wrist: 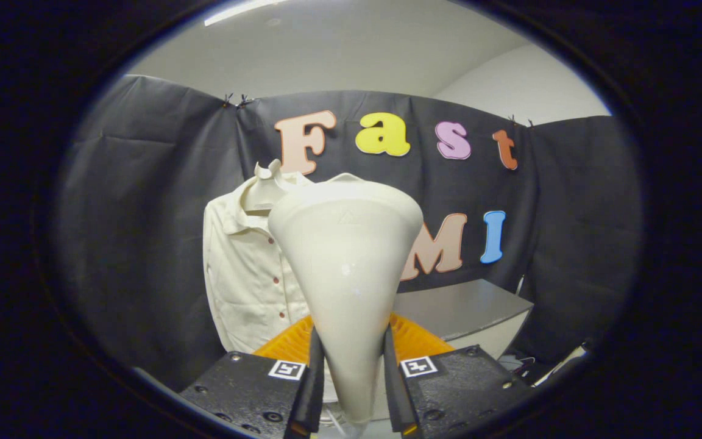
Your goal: Iron the clothes twice with a garment steamer, once on the left side and once on the right side.
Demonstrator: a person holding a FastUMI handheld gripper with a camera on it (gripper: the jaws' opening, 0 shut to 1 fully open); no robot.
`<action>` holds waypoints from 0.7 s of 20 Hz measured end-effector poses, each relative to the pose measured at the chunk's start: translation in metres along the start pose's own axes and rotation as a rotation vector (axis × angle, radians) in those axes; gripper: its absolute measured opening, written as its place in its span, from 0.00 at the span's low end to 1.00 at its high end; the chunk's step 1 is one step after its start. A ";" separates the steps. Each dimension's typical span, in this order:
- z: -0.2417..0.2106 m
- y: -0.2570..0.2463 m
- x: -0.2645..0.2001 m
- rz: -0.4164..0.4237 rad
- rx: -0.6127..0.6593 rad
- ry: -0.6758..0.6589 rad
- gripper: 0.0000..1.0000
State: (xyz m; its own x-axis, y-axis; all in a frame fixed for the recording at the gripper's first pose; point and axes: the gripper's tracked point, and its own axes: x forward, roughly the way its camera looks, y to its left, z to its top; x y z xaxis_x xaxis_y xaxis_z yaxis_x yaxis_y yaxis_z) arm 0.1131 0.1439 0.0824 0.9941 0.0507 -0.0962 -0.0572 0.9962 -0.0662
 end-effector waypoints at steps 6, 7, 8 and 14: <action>-0.009 -0.035 -0.006 -0.027 0.028 0.003 0.43; -0.009 -0.039 -0.006 -0.029 0.036 0.000 0.43; -0.012 -0.043 -0.005 -0.031 0.043 0.004 0.43; -0.031 -0.065 0.004 -0.016 0.051 0.023 0.43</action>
State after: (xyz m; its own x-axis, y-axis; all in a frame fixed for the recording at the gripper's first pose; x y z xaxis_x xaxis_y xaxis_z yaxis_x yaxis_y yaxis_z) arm 0.1183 0.0767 0.0555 0.9925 0.0333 -0.1179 -0.0356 0.9992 -0.0176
